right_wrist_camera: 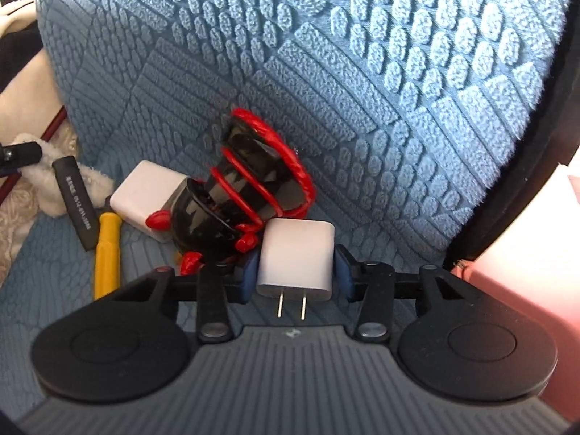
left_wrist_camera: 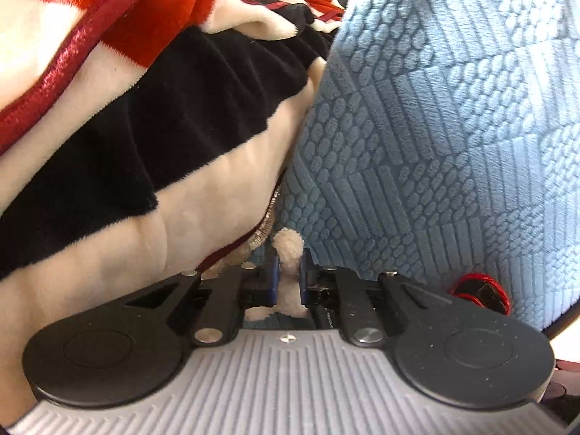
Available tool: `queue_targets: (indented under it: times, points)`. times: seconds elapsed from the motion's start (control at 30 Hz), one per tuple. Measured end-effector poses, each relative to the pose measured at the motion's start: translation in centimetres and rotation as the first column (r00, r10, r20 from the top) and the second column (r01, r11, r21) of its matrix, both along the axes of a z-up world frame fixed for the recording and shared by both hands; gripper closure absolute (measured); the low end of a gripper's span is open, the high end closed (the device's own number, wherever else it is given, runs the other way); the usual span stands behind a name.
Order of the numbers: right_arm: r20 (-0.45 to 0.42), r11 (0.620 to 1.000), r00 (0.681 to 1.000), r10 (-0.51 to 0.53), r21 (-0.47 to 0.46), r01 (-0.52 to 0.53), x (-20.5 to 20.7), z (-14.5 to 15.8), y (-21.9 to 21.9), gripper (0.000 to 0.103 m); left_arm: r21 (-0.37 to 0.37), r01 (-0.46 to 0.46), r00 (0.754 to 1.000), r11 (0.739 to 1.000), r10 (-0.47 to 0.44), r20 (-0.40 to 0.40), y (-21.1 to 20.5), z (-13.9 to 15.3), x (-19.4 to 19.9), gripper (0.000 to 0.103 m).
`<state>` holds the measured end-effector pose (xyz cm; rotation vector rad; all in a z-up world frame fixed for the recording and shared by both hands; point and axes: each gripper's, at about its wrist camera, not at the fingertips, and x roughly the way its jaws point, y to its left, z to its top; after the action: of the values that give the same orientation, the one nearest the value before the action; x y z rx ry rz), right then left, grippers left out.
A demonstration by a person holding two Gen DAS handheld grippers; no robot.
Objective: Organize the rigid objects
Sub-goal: 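Close the right gripper on the white charger while the left gripper grasps the plush toy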
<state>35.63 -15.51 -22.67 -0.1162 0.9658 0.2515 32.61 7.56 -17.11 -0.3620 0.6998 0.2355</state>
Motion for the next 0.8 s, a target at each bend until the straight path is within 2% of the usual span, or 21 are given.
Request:
queue_targets:
  times: [0.2, 0.37, 0.53, 0.67, 0.8]
  points:
    - [-0.023, 1.000, 0.999, 0.025, -0.012, -0.025, -3.2, 1.1, -1.0, 0.057, -0.011, 0.054, 0.998, 0.998, -0.054, -0.006, -0.8, 0.9, -1.8, 0.090]
    - [-0.046, 0.999, 0.999, 0.018, -0.049, -0.021, -5.8, 1.9, -0.3, 0.057, -0.054, 0.074, 0.997, 0.996, -0.075, -0.012, -0.8, 1.2, -3.6, 0.090]
    - [-0.052, 0.999, 0.999, -0.007, -0.036, 0.005, -8.6, 3.1, 0.1, 0.057, -0.071, 0.117, 0.993, 0.991, -0.118, -0.010, -1.1, 1.4, -5.9, 0.090]
    - [-0.055, 0.999, 0.998, -0.004, -0.049, 0.001, -9.9, 2.8, 0.5, 0.057, -0.094, 0.140, 0.990, 0.986, -0.141, -0.007, -1.0, 1.6, -8.1, 0.090]
    - [-0.073, 0.999, 0.997, -0.003, -0.051, -0.001, -11.8, 2.6, 0.9, 0.057, -0.070, 0.152, 0.988, 0.986, -0.153, -0.004, -1.6, 1.3, -9.9, 0.090]
